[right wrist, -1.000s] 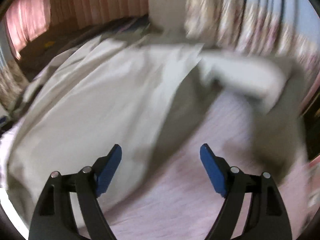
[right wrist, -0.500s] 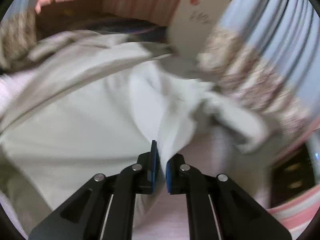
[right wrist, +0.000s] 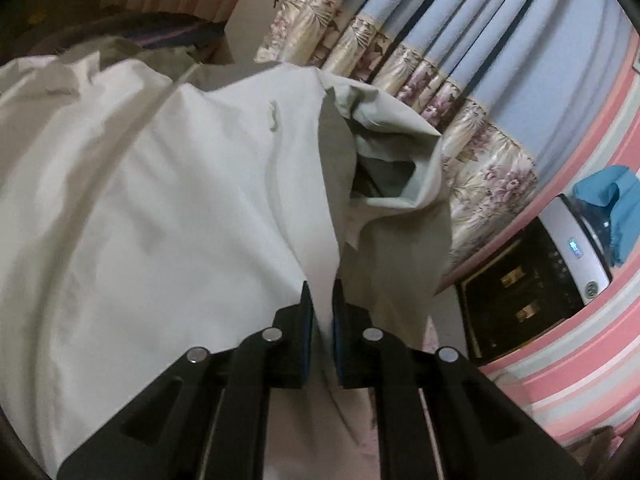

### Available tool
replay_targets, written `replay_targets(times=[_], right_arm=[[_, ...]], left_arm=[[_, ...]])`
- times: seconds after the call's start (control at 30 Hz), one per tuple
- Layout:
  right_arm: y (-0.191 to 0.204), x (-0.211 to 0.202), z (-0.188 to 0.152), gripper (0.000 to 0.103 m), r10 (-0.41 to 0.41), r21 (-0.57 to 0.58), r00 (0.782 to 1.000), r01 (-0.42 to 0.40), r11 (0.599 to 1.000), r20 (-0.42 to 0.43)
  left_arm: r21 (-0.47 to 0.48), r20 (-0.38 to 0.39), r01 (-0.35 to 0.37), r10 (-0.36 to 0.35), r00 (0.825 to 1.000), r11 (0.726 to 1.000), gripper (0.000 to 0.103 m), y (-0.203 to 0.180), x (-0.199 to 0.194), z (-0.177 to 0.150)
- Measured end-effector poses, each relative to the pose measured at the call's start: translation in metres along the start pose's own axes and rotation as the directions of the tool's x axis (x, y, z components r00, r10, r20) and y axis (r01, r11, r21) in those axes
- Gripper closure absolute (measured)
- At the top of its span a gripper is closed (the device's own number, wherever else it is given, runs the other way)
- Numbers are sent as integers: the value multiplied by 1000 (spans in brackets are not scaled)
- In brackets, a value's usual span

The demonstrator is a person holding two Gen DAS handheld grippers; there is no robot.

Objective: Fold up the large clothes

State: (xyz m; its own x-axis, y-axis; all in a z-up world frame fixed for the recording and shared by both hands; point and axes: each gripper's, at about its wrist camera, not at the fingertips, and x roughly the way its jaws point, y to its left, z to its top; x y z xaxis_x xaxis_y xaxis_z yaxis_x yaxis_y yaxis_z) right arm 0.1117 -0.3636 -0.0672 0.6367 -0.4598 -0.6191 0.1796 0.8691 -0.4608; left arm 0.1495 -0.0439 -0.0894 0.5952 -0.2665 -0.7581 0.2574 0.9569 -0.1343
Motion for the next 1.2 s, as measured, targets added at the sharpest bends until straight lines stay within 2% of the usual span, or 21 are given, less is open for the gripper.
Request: replay_targets(times=[0.13, 0.23, 0.27, 0.3, 0.33, 0.4, 0.47, 0.57, 0.67, 0.73, 0.83, 0.9, 1.0, 1.03, 1.07, 1.1, 1.13, 1.2], right_arm=[[-3, 4, -1, 94, 36, 14, 999, -36, 999, 12], [-3, 6, 1, 94, 51, 10, 999, -51, 999, 20], [-1, 5, 0, 94, 56, 11, 998, -56, 998, 25], [-5, 5, 0, 94, 63, 12, 998, -63, 998, 28], [-4, 4, 0, 94, 70, 12, 997, -70, 997, 30], [-1, 2, 0, 94, 84, 1, 996, -84, 996, 39], [3, -1, 0, 94, 104, -15, 994, -103, 995, 44], [7, -10, 2, 97, 136, -24, 988, -135, 991, 70], [1, -36, 8, 99, 198, 11, 972, -201, 979, 128], [-3, -54, 13, 100, 241, 24, 957, -248, 968, 159], [-4, -87, 24, 100, 332, 26, 918, -346, 938, 217], [3, -114, 32, 100, 392, -3, 881, -405, 914, 265], [19, -143, 37, 100, 418, -72, 848, -419, 905, 327], [25, -149, 38, 100, 408, -97, 848, -400, 912, 339], [32, -153, 38, 100, 378, -117, 855, -361, 925, 355], [39, -153, 39, 101, 300, -139, 876, -266, 954, 377], [41, -147, 41, 103, 253, -147, 892, -212, 966, 374], [34, -122, 43, 103, 194, -126, 928, -161, 979, 319]], left_arm=[[-2, -59, 120, -119, 991, 993, 3, -37, 29, 1], [-46, -76, 145, -148, 986, 988, 6, -52, 47, 3], [-63, -78, 168, -173, 982, 984, 15, -55, 54, 5], [-89, -96, 218, -226, 969, 972, 38, -59, 62, 8], [-98, -106, 247, -257, 961, 964, 50, -60, 67, 10], [-58, -96, 220, -225, 970, 974, 75, -72, 71, 13], [9, -105, 175, -173, 979, 985, 83, -85, 75, 16], [44, -85, 166, -162, 983, 985, 94, -84, 61, 23], [56, -9, 183, -182, 983, 982, 95, -68, 25, 30], [77, 50, 160, -164, 985, 984, 97, -58, -5, 31], [83, 111, 134, -142, 984, 988, 97, -33, -54, 32], [83, 132, 102, -112, 985, 991, 97, -20, -79, 30], [72, 162, 52, -63, 985, 996, 97, 2, -134, 20], [79, 178, 37, -50, 983, 996, 97, 5, -149, 18], [96, 202, -8, -12, 979, 995, 96, 8, -166, 13], [110, 205, -58, 34, 978, 992, 94, 8, -173, 9], [113, 188, -93, 71, 980, 989, 93, 14, -171, 5], [106, 116, -142, 129, 985, 984, 82, 23, -153, -2]])
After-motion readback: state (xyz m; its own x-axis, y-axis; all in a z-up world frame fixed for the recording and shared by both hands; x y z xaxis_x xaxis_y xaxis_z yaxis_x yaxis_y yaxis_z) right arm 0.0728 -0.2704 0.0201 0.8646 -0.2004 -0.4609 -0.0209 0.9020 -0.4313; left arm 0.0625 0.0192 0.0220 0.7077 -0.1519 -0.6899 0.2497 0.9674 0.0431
